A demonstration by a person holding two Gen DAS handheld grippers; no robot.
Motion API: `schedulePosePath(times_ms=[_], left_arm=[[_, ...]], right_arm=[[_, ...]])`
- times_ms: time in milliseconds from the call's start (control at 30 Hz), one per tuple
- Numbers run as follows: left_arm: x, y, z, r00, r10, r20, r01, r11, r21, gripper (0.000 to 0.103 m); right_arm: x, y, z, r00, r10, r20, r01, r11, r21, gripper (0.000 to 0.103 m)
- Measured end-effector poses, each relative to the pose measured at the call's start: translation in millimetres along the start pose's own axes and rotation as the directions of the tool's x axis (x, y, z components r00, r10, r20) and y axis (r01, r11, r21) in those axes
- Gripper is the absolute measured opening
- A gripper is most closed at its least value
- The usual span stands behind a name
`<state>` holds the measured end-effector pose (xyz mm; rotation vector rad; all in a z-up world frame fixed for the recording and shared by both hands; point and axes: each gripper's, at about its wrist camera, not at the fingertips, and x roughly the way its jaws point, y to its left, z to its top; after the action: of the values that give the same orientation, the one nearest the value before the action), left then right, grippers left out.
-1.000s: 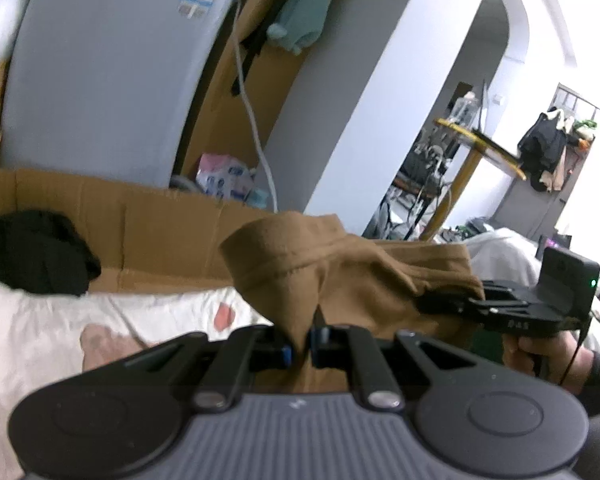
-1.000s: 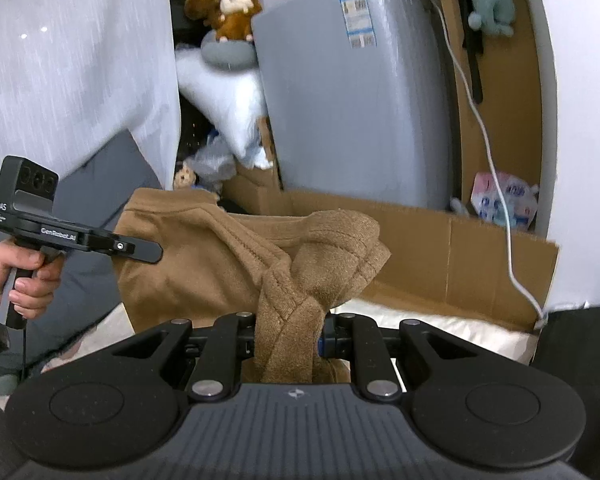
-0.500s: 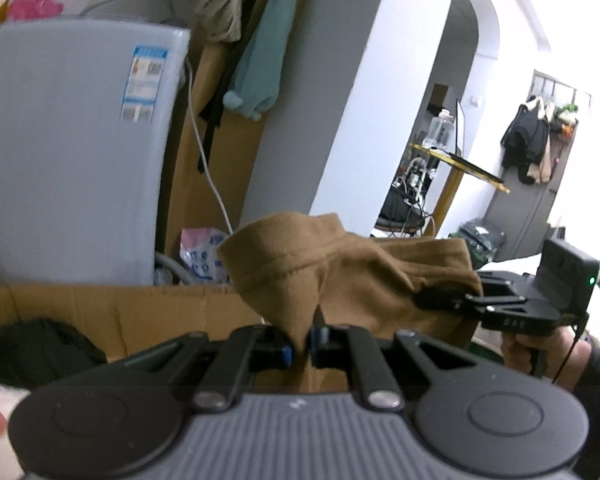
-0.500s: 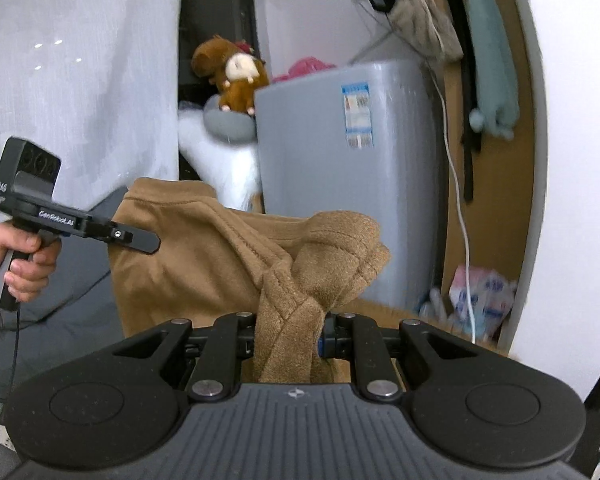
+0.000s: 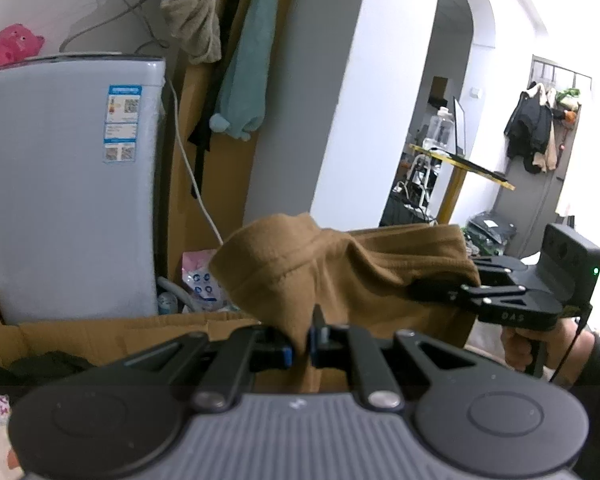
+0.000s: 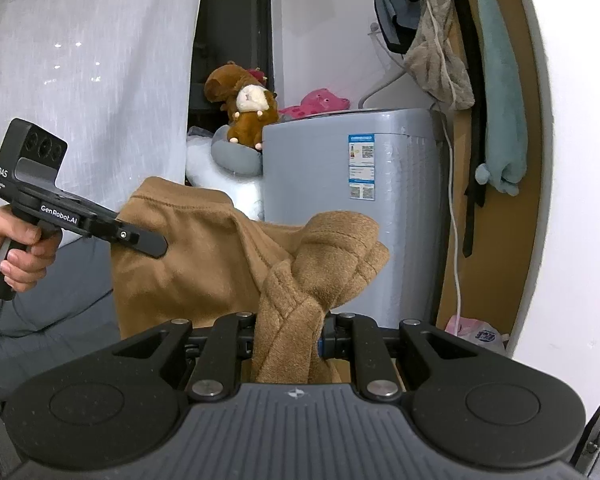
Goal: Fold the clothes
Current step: 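Lift the folded brown shirt off the duvet with both tools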
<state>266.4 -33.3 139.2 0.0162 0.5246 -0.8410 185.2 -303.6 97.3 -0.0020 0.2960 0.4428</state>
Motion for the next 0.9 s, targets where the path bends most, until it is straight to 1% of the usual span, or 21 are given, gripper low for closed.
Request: schedulePosePath(times_ms=[133, 233, 333, 467, 667, 833, 900], left_arm=[[14.4, -13.1, -5.9, 1.0, -0.028, 0.0, 0.028, 1.0, -0.003, 0.008], [29.4, -24.8, -12.4, 0.998, -0.061, 0.001, 0.061, 0.998, -0.006, 0.008], [48.2, -36.2, -17.4, 0.998, -0.059, 0.003, 0.059, 0.998, 0.004, 0.008], [76.7, -55.0, -23.3, 0.994, -0.109, -0.003, 0.109, 0.994, 0.002, 0.008], [110.0, -83.7, -26.1, 0.983, -0.181, 0.002, 0.181, 0.983, 0.011, 0.008], [131.2, -97.4, -33.0, 0.976, -0.22, 0.005, 0.22, 0.976, 0.003, 0.008], [136.3, -102.1, -36.1, 0.973, -0.231, 0.009, 0.231, 0.973, 0.014, 0.008]], right_arm=[[-15.1, -11.0, -13.5, 1.0, -0.023, -0.007, 0.023, 1.0, 0.018, 0.019], [-28.2, -21.9, -25.8, 0.999, -0.052, -0.016, 0.052, 0.998, 0.036, 0.019], [-42.2, -32.1, -37.1, 0.997, -0.078, -0.022, 0.079, 0.995, 0.053, 0.019], [-66.6, -46.4, -52.0, 0.991, -0.127, -0.03, 0.13, 0.987, 0.095, 0.019], [-101.4, -61.5, -65.0, 0.974, -0.221, -0.043, 0.225, 0.968, 0.111, 0.019], [-122.7, -72.2, -72.6, 0.956, -0.287, -0.056, 0.292, 0.95, 0.11, 0.019], [-129.2, -77.9, -76.9, 0.947, -0.315, -0.065, 0.321, 0.941, 0.111, 0.019]])
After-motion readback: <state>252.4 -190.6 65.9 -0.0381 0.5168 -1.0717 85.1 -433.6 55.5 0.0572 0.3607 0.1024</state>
